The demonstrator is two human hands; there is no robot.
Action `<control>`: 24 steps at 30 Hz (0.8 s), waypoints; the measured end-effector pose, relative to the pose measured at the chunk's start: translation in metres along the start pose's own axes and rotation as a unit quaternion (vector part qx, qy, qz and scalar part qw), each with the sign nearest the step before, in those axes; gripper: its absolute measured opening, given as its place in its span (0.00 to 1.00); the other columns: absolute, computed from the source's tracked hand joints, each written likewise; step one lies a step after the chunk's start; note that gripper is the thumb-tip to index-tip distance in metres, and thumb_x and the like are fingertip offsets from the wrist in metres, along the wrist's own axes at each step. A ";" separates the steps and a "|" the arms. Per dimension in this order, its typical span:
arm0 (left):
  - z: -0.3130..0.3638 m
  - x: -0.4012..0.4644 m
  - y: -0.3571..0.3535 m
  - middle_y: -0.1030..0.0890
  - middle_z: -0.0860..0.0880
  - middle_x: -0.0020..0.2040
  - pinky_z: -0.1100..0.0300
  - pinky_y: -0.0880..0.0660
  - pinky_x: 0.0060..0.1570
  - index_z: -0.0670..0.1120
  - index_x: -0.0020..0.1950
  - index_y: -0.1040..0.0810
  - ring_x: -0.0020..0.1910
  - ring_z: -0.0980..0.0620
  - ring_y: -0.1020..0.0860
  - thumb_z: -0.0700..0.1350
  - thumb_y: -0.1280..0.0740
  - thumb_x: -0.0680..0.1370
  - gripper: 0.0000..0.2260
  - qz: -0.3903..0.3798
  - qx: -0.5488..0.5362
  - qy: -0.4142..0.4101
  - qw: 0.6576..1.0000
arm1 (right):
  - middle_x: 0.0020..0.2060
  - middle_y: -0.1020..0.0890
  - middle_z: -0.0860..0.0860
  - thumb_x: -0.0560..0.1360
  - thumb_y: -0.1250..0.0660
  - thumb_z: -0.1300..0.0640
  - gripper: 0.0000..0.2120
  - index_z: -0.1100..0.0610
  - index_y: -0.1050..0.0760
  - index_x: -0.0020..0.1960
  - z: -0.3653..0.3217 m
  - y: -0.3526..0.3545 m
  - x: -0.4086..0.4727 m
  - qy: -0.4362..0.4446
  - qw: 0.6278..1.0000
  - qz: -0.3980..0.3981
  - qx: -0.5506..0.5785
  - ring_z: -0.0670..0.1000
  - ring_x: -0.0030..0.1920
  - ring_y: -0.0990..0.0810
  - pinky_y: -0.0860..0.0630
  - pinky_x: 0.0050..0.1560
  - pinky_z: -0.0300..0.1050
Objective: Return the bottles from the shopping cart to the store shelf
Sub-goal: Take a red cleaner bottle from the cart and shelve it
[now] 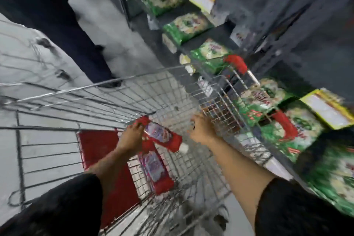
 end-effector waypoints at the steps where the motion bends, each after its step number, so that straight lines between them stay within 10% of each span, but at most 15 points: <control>1: -0.012 0.007 -0.004 0.33 0.39 0.71 0.47 0.29 0.62 0.40 0.70 0.32 0.64 0.36 0.29 0.34 0.33 0.67 0.31 -0.022 0.019 0.002 1.000 | 0.57 0.21 0.59 0.65 0.25 0.53 0.22 0.59 0.23 0.56 0.001 -0.029 0.010 -0.020 0.998 -0.055 -0.010 0.61 0.58 0.22 0.23 0.56 0.51; 7: -0.018 0.058 -0.027 0.40 0.44 0.75 0.45 0.28 0.62 0.48 0.76 0.43 0.68 0.39 0.33 0.35 0.29 0.69 0.39 -0.080 0.085 -0.068 0.991 | 0.54 0.21 0.56 0.68 0.27 0.59 0.33 0.50 0.39 0.68 0.025 -0.141 0.029 -0.118 0.977 -0.169 0.063 0.56 0.50 0.20 0.21 0.51 0.52; 15: -0.012 0.106 -0.057 0.33 0.47 0.71 0.50 0.33 0.67 0.48 0.73 0.39 0.71 0.44 0.36 0.53 0.24 0.67 0.39 -0.087 0.174 -0.153 0.969 | 0.57 0.23 0.55 0.67 0.25 0.63 0.40 0.47 0.42 0.71 0.028 -0.118 0.040 -0.106 0.968 -0.216 0.077 0.56 0.53 0.21 0.20 0.51 0.54; 19: -0.004 0.097 -0.024 0.29 0.44 0.66 0.49 0.28 0.62 0.45 0.68 0.34 0.64 0.43 0.30 0.51 0.22 0.61 0.39 -0.065 0.131 -0.153 0.977 | 0.57 0.23 0.50 0.65 0.24 0.66 0.36 0.49 0.33 0.68 0.004 -0.041 0.032 -0.051 0.975 -0.163 0.142 0.54 0.50 0.21 0.24 0.36 0.41; 24: 0.036 0.045 0.035 0.22 0.45 0.54 0.54 0.29 0.45 0.47 0.60 0.32 0.54 0.43 0.25 0.52 0.26 0.62 0.30 0.020 -0.037 -0.096 0.994 | 0.47 0.17 0.51 0.62 0.20 0.61 0.23 0.52 0.21 0.54 -0.002 0.072 -0.003 -0.030 0.962 0.012 0.272 0.52 0.48 0.18 0.20 0.47 0.48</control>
Point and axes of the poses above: each hand's wrist, its own x-axis towards the middle knuckle, its own y-axis out of the back of the hand, z = x × y, the point moved 5 cm from there along x, towards the middle knuckle
